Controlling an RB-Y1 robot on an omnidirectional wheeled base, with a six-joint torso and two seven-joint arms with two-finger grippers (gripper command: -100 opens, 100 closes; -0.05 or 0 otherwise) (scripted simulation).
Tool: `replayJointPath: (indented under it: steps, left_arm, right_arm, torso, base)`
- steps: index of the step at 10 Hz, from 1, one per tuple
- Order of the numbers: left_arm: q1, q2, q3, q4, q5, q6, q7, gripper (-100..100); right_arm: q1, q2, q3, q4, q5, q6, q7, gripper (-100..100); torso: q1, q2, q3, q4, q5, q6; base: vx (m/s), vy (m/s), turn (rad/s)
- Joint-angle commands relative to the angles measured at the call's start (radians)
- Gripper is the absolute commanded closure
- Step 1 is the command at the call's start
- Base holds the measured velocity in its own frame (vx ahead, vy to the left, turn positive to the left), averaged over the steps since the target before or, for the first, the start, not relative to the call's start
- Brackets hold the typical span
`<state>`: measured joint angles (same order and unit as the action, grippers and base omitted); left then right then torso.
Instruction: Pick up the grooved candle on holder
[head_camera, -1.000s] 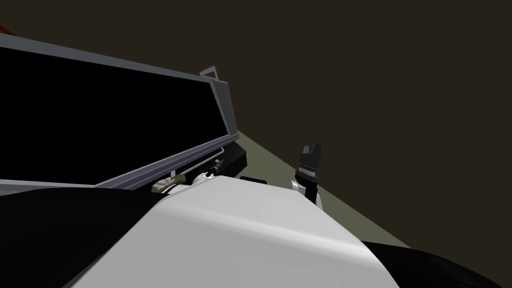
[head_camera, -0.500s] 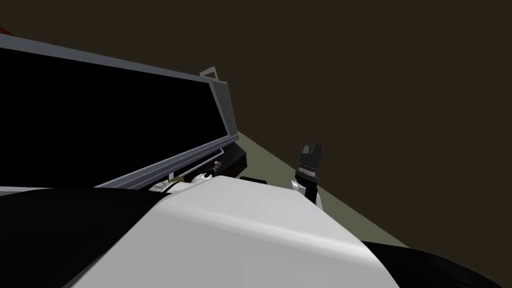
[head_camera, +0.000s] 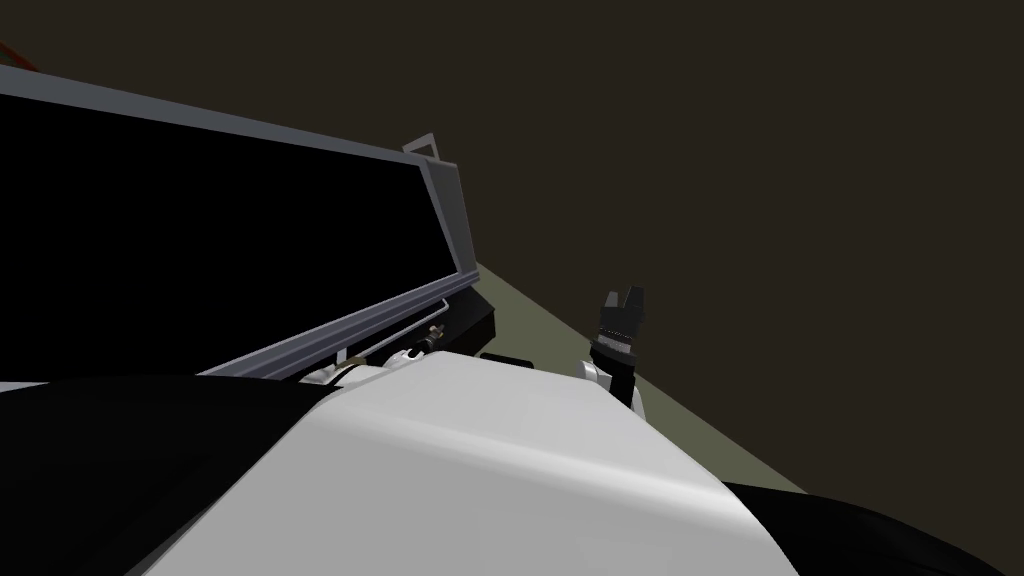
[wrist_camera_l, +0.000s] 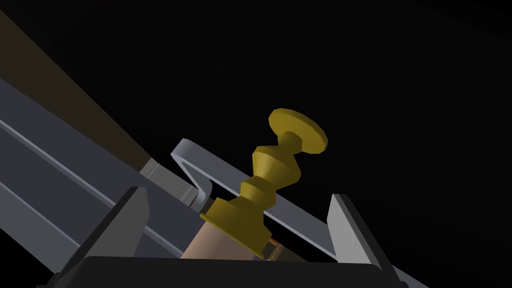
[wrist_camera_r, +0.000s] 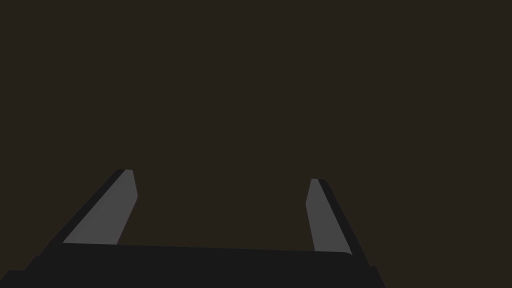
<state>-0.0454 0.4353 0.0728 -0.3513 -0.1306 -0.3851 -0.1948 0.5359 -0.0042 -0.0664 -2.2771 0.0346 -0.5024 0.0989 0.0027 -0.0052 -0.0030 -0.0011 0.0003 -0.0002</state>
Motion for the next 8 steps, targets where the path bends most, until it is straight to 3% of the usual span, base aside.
replayJointPath:
  steps: [1,3,4,8]
  left_arm:
    - [0.022,-0.023,0.014,-0.015,0.0,-0.012,-0.033,-100]
    - [0.019,-0.02,0.013,-0.011,0.0,-0.007,-0.028,-100]
    - [0.017,-0.021,0.014,-0.002,0.0,-0.016,-0.031,100]
    - [0.018,-0.02,0.013,-0.003,0.0,-0.014,-0.032,100]
  right_arm:
    - [0.0,0.0,0.0,0.0,0.0,0.0,0.0,0]
    - [0.0,0.0,0.0,0.0,0.0,0.0,0.0,0]
    - [0.0,0.0,0.0,0.0,0.0,0.0,0.0,0]
    - [0.0,0.0,0.0,0.0,0.0,0.0,0.0,0]
  torso:
    - [0.0,0.0,0.0,0.0,0.0,0.0]
    - [0.002,-0.001,-0.001,0.0,0.0,0.0]
    - [0.002,0.0,0.0,0.0,0.001,0.001]
    - [0.003,0.003,0.002,0.001,0.002,0.001]
  base:
    - [0.112,0.069,0.075]
    - [0.074,0.042,0.026]
    - [0.006,0.002,-0.002]
    - [0.0,0.0,0.0]
